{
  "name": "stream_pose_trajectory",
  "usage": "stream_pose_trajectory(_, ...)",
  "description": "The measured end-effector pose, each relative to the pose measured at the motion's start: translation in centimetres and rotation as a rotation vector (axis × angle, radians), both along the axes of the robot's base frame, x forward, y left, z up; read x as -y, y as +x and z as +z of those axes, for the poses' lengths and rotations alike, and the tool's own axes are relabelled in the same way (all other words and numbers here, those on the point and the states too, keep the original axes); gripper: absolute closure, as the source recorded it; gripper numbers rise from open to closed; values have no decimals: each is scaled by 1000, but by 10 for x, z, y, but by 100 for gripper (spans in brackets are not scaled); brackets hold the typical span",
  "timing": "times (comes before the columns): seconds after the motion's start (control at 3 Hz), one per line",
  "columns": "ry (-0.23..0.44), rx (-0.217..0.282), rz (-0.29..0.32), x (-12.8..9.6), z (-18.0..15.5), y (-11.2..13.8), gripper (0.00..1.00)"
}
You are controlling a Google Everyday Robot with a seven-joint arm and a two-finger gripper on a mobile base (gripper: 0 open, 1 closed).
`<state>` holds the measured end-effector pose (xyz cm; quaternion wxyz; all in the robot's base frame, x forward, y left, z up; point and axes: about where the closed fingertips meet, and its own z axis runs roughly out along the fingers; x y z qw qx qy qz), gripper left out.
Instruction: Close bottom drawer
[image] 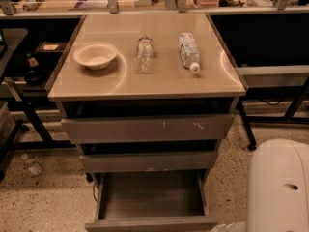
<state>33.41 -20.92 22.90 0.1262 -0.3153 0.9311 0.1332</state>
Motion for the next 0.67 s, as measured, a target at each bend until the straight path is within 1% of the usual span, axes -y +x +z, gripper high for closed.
stream_pose_trajectory(0.33, 22, 50, -53, -7, -14, 22, 100)
stream_pose_trajectory(0.67, 43, 97, -93, -15, -23, 46, 100)
